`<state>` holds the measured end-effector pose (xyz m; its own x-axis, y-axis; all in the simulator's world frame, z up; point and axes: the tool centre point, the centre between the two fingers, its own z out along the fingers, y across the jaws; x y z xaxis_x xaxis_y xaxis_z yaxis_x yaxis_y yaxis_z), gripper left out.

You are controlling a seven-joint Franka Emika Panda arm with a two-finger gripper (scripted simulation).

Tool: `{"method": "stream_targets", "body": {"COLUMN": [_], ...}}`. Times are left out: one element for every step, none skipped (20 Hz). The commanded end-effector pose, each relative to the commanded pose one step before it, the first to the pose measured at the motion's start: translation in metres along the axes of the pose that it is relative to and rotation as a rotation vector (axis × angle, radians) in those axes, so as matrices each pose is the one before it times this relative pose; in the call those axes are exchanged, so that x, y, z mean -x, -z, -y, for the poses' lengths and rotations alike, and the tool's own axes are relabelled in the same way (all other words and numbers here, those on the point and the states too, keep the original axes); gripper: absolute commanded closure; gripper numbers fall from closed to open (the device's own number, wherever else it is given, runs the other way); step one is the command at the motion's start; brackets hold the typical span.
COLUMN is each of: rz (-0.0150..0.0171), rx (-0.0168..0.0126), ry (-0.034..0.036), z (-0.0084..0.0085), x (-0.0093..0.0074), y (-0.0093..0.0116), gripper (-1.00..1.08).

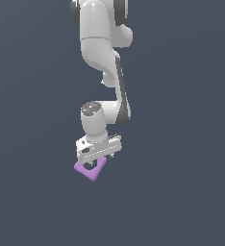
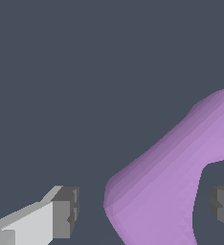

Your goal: Pick up the object and move it to a goal position.

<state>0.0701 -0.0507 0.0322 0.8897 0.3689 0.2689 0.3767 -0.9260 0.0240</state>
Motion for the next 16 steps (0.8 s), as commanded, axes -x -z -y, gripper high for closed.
{"method": "stream_targets", "body": {"rz": [-0.00093,0.0,0.0,0.0,0.0,0.0,0.0,0.0,0.0,0.0,0.0,0.0,-0.00085,0.0,0.0,0.0], "rx": [0.00064,0.0,0.0,0.0,0.0,0.0,0.0,0.0,0.0,0.0,0.0,0.0,0.00107,0.0,0.0,0.0], "ry": [0.0004,0.0,0.0,0.0,0.0,0.0,0.0,0.0,0.0,0.0,0.0,0.0,-0.00022,0.0,0.0,0.0], "z": [-0.00024,-0.00001,0.0,0.0,0.0,0.0,0.0,0.0,0.0,0.0,0.0,0.0,-0.00055,-0.00004,-0.00012,-0.00021], "x": [-0.00005,0.00003,0.0,0.0,0.0,0.0,0.0,0.0,0.0,0.0,0.0,0.0,-0.00031,-0.00009,-0.00028,-0.00047], "y": [-0.00414,-0.00032,0.0,0.0,0.0,0.0,0.0,0.0,0.0,0.0,0.0,0.0,0.00067,0.00029,0.00087,0.00146], "gripper": [-1.0,-1.0,1.08,1.08,1.08,1.08,1.08,1.08,1.08,1.08,1.08,1.08,1.08,1.08,1.08,1.08]}}
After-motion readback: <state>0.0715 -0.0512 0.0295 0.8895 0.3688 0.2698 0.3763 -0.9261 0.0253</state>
